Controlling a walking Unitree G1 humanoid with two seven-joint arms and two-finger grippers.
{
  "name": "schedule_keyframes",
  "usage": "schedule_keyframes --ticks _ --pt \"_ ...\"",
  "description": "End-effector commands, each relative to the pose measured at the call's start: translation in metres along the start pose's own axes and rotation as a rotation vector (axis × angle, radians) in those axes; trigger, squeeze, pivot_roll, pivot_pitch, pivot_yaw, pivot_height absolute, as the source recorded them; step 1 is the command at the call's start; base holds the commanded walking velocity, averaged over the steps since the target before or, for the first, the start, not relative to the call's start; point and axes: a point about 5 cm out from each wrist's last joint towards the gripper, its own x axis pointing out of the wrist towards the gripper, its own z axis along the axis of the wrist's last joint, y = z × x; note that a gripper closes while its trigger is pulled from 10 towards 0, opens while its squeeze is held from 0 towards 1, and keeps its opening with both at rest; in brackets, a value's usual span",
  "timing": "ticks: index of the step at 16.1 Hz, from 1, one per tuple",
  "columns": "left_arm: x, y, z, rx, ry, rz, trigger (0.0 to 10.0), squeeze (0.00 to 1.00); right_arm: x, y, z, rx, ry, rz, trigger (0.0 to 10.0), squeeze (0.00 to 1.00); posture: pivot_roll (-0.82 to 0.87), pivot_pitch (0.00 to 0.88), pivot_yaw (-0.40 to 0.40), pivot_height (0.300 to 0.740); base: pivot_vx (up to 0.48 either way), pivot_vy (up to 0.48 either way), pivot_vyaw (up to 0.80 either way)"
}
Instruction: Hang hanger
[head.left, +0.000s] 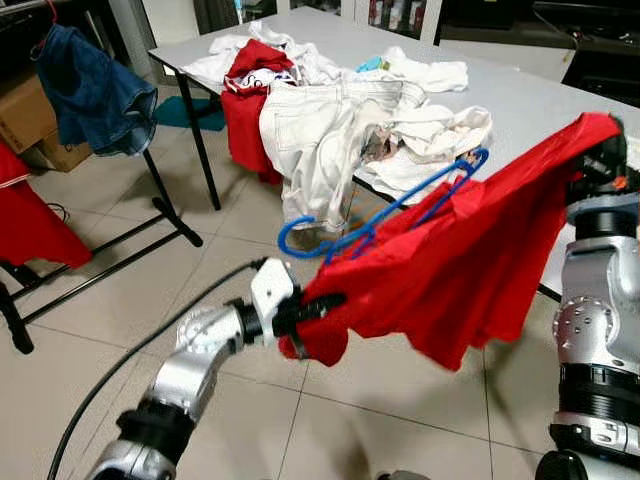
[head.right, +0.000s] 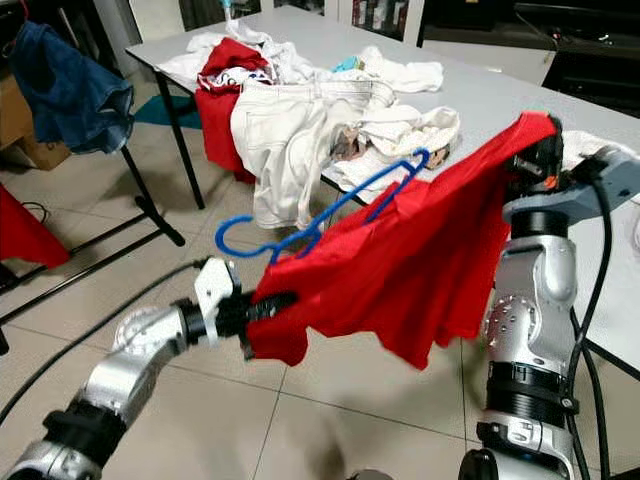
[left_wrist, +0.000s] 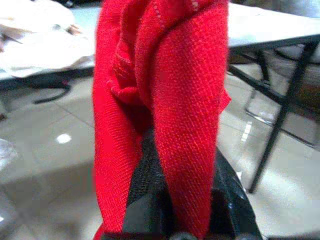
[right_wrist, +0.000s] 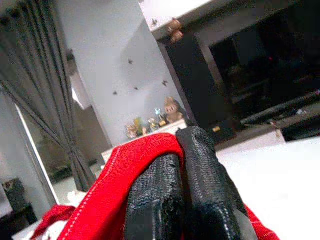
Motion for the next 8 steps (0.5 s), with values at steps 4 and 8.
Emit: schedule_keyframes --ticks 4,8 --pt "-0.022 -0.005 -0.03 -0.081 0.13 0.03 10.0 0.0 0.017 -0.013 0.044 -0.044 -0.214 -0.079 0.0 0.0 -0.1 0.0 0.037 0.74 0.0 0.0 0.0" --pt "-0.025 0.014 -0.017 -0.075 0.006 0.257 10.0 0.0 0.003 -0.01 0.032 -0.037 -0.164 -0.045 0.0 0.0 -0.1 0.0 0.032 0.74 0.0 0.0 0.0"
